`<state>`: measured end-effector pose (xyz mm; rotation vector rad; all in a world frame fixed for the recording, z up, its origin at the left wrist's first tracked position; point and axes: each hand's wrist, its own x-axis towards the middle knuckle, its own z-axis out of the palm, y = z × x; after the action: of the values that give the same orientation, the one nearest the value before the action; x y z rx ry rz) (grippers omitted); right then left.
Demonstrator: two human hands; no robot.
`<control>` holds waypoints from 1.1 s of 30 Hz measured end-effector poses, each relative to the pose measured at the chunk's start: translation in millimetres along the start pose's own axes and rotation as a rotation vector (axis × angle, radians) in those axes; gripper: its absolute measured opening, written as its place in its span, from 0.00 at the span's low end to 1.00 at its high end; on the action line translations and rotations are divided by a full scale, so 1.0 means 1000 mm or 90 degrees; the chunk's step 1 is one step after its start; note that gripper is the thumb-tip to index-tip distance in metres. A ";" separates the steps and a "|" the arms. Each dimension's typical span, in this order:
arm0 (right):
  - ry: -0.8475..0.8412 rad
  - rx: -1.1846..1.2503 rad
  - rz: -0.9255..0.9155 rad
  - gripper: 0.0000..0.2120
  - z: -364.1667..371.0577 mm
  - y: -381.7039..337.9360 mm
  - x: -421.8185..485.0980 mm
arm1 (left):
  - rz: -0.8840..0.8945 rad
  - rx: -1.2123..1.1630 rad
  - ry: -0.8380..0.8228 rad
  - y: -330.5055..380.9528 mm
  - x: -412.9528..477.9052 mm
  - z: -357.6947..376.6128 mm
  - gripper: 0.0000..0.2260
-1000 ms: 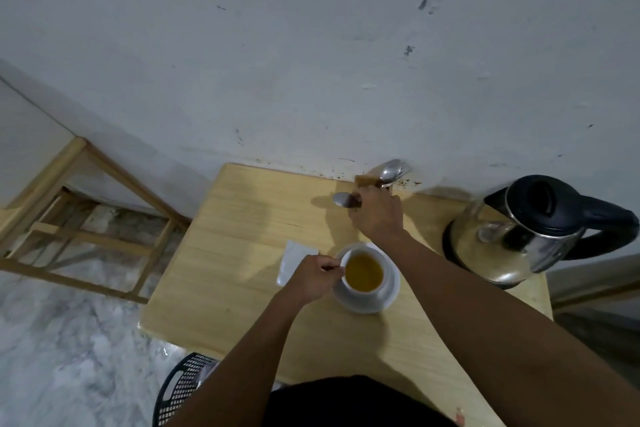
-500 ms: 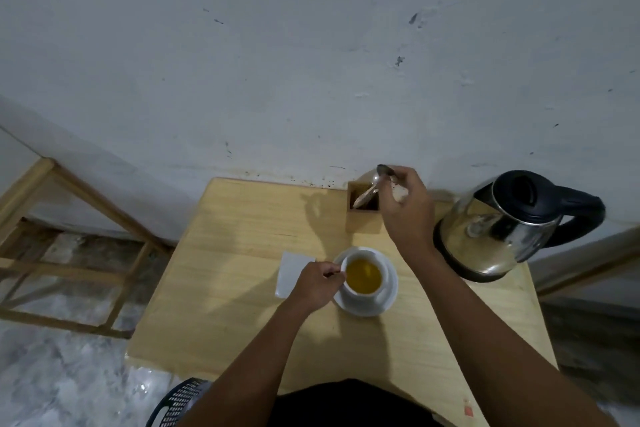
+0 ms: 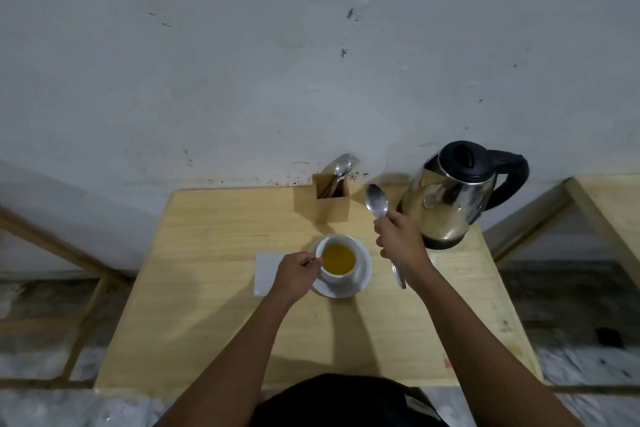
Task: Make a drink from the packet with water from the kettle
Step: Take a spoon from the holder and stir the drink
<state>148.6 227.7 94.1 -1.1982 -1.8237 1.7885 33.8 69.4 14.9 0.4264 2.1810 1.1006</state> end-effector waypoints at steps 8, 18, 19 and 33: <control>-0.054 0.021 0.050 0.13 -0.011 0.030 -0.034 | -0.014 -0.003 0.029 0.001 -0.003 0.004 0.14; -0.037 0.093 0.159 0.09 -0.009 0.051 -0.047 | -0.025 -0.008 0.042 0.002 -0.003 0.006 0.15; -0.043 0.105 0.161 0.08 -0.009 0.051 -0.047 | -0.023 -0.006 0.042 0.003 -0.004 0.006 0.15; -0.043 -0.167 0.058 0.13 -0.018 0.065 -0.061 | 0.013 -0.007 0.046 0.006 -0.012 0.004 0.09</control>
<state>219.7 185.9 56.1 -1.3497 -2.1271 1.6937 45.7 69.0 22.6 0.4105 2.2368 1.1560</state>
